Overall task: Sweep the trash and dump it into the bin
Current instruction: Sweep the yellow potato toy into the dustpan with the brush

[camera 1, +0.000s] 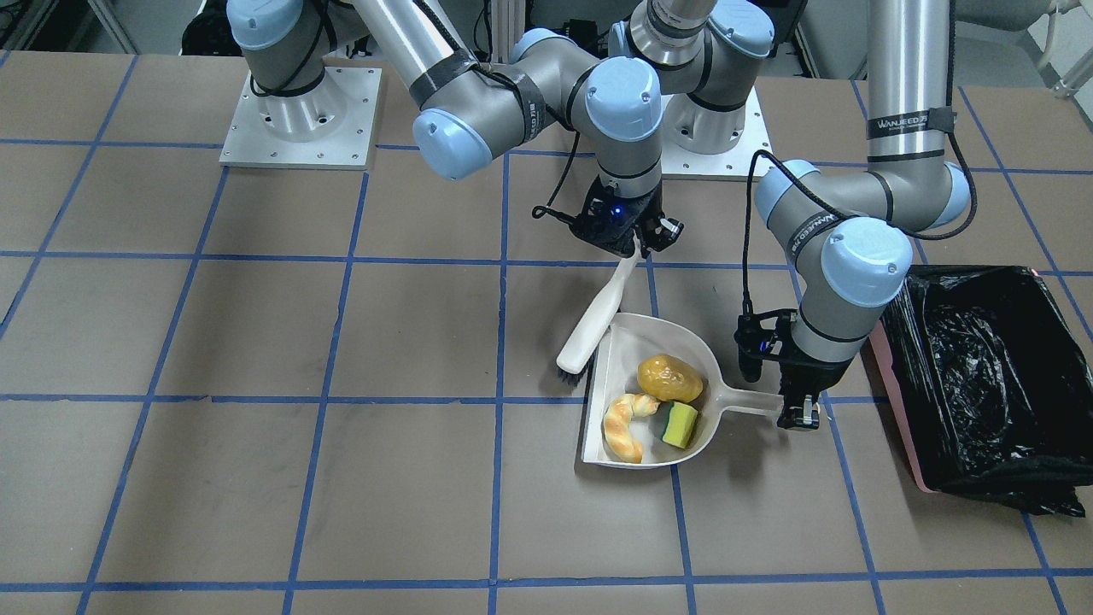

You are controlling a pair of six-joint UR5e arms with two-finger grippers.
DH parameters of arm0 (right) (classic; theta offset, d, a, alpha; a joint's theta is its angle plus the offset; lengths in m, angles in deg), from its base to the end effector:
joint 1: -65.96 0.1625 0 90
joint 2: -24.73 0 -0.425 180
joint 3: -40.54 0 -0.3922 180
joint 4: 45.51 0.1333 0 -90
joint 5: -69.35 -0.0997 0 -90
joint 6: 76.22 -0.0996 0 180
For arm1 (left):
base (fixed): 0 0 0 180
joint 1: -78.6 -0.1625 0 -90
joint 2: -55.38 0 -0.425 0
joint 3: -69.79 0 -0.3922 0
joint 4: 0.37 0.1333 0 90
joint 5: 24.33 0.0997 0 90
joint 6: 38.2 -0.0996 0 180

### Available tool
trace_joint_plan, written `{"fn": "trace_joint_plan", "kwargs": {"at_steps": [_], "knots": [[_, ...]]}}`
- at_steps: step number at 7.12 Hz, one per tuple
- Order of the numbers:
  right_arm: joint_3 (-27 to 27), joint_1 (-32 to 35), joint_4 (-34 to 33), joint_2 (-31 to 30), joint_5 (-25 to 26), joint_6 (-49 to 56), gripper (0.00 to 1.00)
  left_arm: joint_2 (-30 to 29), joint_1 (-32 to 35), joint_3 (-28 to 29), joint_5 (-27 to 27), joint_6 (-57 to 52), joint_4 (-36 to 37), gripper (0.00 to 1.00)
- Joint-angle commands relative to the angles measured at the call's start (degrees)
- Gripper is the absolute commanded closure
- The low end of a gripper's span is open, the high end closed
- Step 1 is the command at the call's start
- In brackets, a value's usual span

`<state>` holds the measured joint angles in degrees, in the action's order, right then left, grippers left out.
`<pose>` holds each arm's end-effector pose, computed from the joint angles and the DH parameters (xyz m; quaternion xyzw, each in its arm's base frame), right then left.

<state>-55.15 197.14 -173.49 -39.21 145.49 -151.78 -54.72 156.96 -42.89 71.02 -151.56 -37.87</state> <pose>0.5330 -0.3706 0.2526 0.2867 0.9489 0.0743 0.1091 -0.0107 -0.5627 0.2143 0.7695 0.6313 0.0022 0.0965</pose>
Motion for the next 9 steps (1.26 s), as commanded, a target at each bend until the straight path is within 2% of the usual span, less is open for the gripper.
{"fn": "trace_joint_plan", "kwargs": {"at_steps": [1,5,6,7,9], "knots": [[3.66,-0.31,3.07,1.72,-0.03,-0.47,1.00,0.06,-0.05,-0.18,0.01,0.07,0.33,0.98],[3.67,-1.27,18.27,-7.32,1.29,2.68,1.00,0.50,-1.98,0.88,-0.07,-0.98,0.50,0.98],[3.58,-3.45,22.30,-8.90,4.34,9.57,1.00,0.85,-2.85,2.01,-0.16,-1.25,-0.11,0.98],[3.50,-7.56,24.61,-10.66,4.98,15.29,1.00,1.81,-4.34,4.02,-0.42,-1.34,-2.72,0.98],[3.14,-17.40,27.61,-12.69,9.61,29.17,1.00,3.66,-6.80,8.77,-0.77,-1.69,-10.89,0.98]]}}
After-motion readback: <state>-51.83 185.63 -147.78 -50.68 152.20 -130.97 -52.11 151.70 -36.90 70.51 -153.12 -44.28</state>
